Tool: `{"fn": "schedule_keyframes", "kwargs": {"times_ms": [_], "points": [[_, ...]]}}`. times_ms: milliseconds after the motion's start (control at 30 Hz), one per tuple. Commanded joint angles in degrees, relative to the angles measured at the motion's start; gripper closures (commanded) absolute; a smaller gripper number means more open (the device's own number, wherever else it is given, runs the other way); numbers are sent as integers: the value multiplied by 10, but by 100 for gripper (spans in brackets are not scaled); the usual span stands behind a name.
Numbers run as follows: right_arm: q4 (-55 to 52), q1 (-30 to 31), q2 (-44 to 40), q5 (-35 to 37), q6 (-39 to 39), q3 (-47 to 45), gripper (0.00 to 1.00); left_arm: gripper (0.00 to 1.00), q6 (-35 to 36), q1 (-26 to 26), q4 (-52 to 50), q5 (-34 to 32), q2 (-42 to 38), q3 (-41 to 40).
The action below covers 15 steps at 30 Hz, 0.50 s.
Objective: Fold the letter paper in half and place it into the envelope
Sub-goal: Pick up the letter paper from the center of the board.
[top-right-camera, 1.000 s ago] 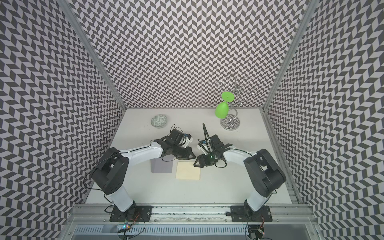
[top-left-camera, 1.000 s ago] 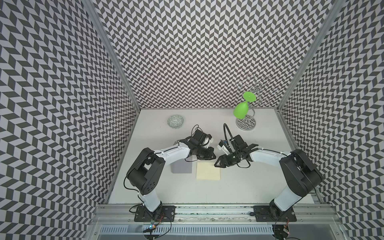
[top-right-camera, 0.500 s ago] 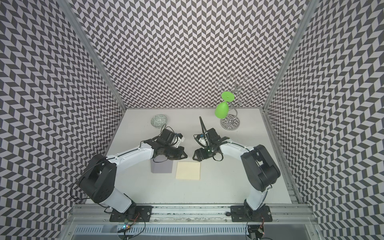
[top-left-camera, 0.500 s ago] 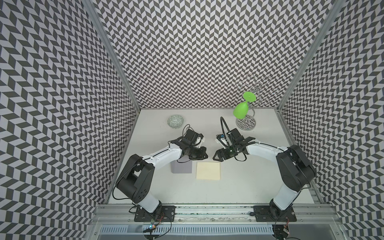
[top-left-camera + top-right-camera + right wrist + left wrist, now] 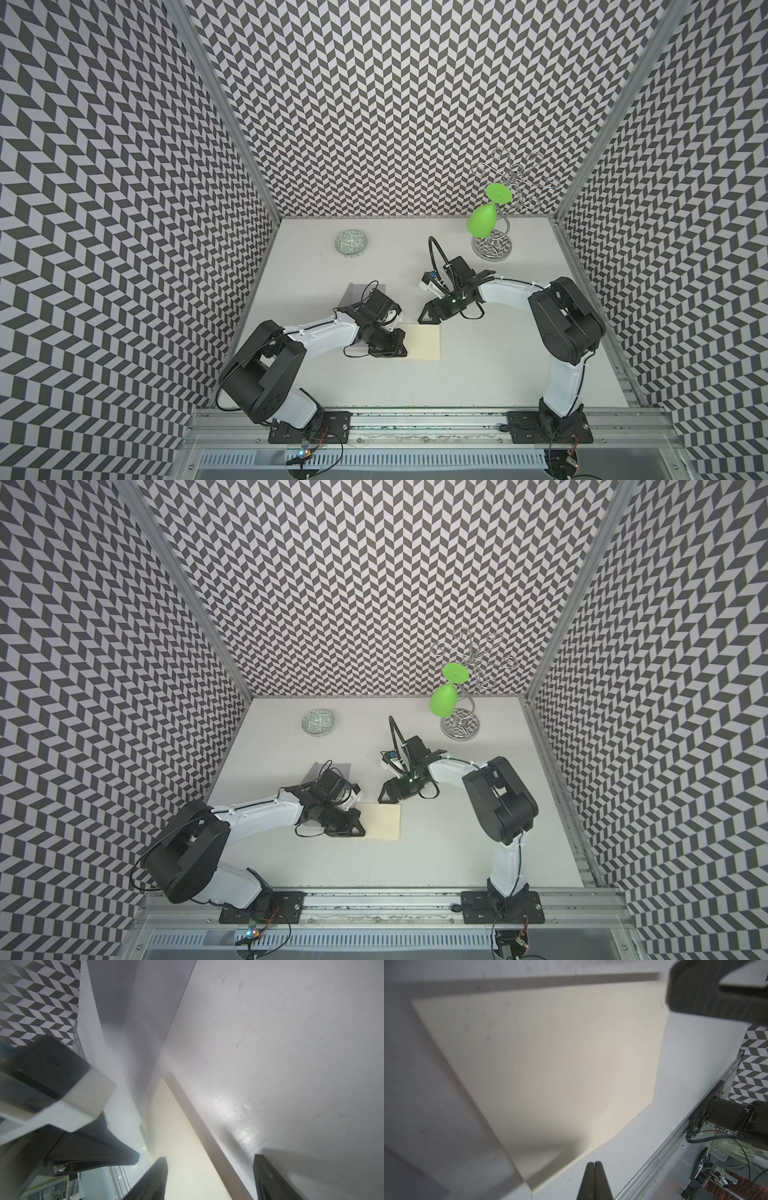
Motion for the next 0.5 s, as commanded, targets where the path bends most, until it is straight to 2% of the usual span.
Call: {"fn": "schedule_keyframes", "kwargs": {"times_ms": [0, 267, 467], "points": [[-41, 25, 28, 17, -29, 1, 33, 97, 1, 1, 33, 6, 18, -17], [-56, 50, 33, 48, -41, -5, 34, 98, 14, 2, 41, -27, 41, -33], [-64, 51, 34, 38, -41, -5, 50, 98, 17, 3, 39, -50, 43, -21]]}}
